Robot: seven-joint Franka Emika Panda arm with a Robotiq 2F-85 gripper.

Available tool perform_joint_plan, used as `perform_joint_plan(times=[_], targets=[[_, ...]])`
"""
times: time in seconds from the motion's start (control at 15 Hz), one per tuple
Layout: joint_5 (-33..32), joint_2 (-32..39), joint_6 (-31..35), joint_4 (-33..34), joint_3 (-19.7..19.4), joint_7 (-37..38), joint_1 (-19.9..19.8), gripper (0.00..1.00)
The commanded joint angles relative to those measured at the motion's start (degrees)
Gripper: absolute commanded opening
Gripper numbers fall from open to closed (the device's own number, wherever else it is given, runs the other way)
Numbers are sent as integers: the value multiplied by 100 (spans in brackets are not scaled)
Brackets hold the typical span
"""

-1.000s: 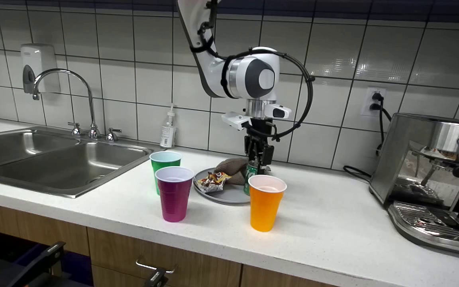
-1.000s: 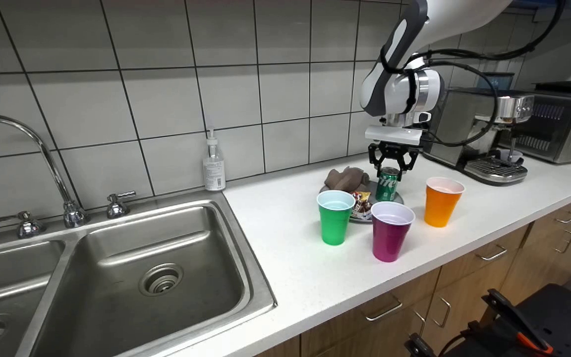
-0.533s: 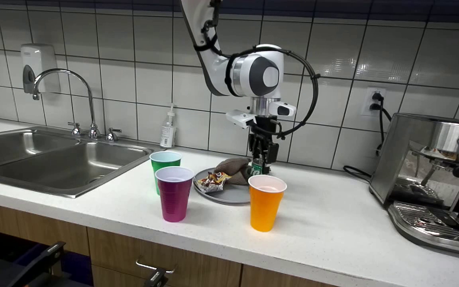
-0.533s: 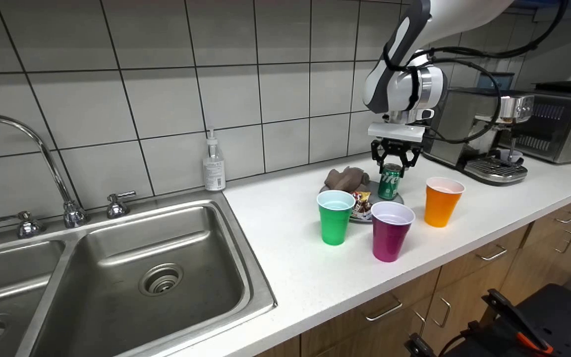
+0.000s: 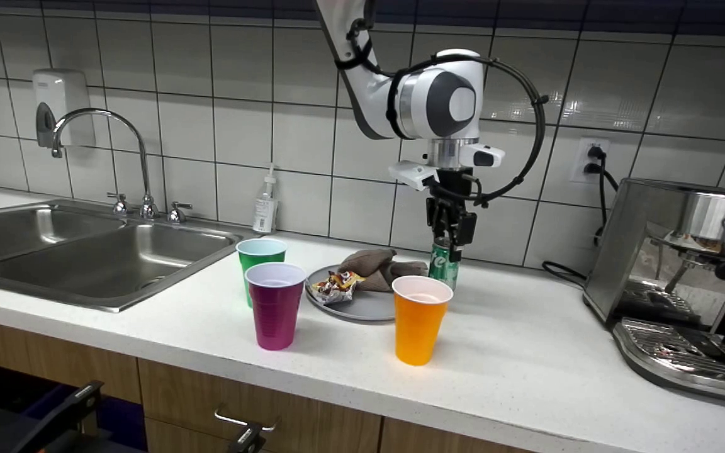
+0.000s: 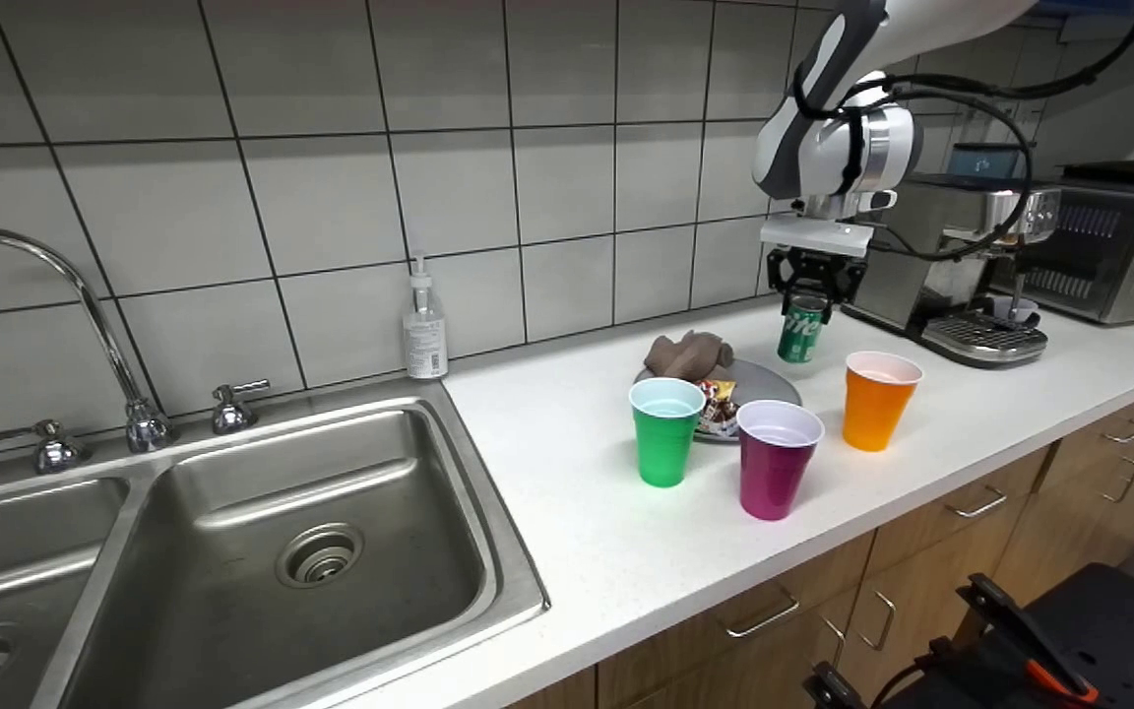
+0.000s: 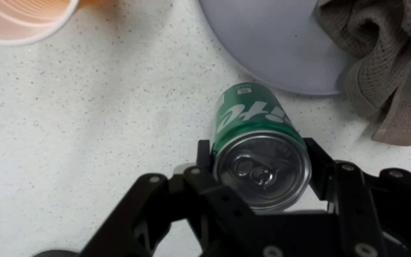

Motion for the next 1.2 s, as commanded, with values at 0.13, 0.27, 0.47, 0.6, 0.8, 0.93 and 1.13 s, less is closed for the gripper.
perform_joint_plan(times=[0.13, 0.27, 0.47, 0.6, 0.8, 0.93, 1.13], targets=[[67, 129, -92, 341, -116, 67, -204, 38], [72, 184, -97, 392, -153, 91, -255, 38], [91, 294, -93, 470, -189, 122, -315, 38], [152, 373, -99, 517, -170, 105, -370, 38], [231, 498, -105, 590, -143, 83, -423, 38], [304, 574, -119, 632, -124, 67, -447, 38], [366, 668, -128, 681, -151, 120, -431, 38]])
